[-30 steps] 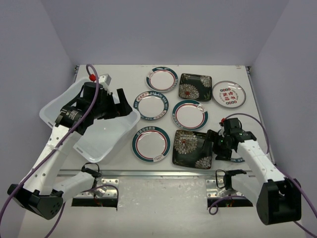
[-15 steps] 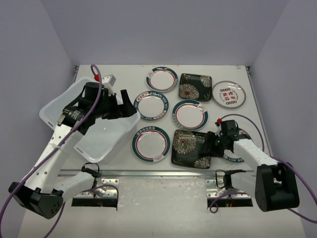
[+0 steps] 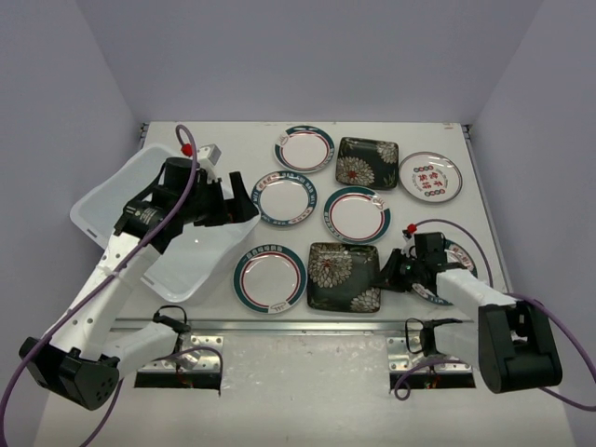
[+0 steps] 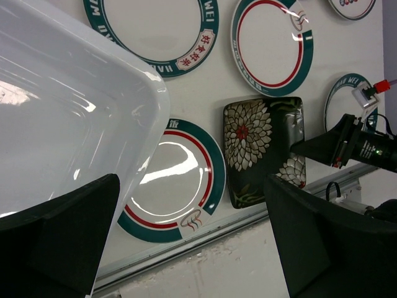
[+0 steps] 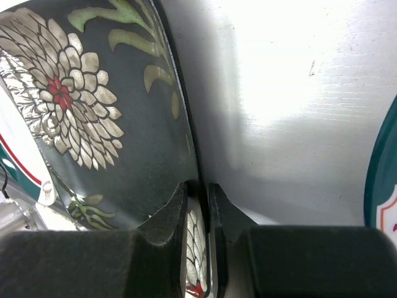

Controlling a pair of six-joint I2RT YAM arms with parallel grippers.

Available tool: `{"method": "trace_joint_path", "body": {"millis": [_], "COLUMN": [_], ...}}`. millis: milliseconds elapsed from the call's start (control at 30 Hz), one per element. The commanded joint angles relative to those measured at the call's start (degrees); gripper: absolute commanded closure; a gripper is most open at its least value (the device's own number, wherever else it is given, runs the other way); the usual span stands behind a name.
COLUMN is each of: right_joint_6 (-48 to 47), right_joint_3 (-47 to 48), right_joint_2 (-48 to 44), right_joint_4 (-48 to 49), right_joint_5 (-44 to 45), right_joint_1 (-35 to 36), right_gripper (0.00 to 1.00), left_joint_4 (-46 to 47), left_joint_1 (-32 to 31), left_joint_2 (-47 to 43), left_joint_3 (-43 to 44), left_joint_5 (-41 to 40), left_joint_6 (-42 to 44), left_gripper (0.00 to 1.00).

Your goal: Place the plates into the plastic bin on the countertop

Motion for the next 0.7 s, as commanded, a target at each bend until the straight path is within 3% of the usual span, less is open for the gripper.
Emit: {"method": "trace_joint_path", "body": {"millis": [0, 333, 667], "right_joint_6": [2.71, 8.08, 14.27], "right_joint_3": [-0.01, 5.17, 8.51], "right_joint_2": [-4.82, -9.89, -13.69], "right_joint_4": [2.32, 3.8, 4.32], "right_joint_5": [1.38, -16.28, -22.66], "right_joint_1": [-0.28, -7.32, -11.3], "right_gripper": [1.0, 1.0, 1.0], "left_joint_4": [3.0, 6.62, 9.57], "left_joint_1": [-0.46, -0.46, -0.55], "left_joint_2": [-1.19, 2.24, 6.27], "left_joint_3": [-0.96, -0.53, -0.75], "left_joint_5": [1.77, 13.53, 19.99], "left_joint_6": [-0.61, -1.99, -3.62], "left_gripper": [0.0, 0.0, 0.0]}}
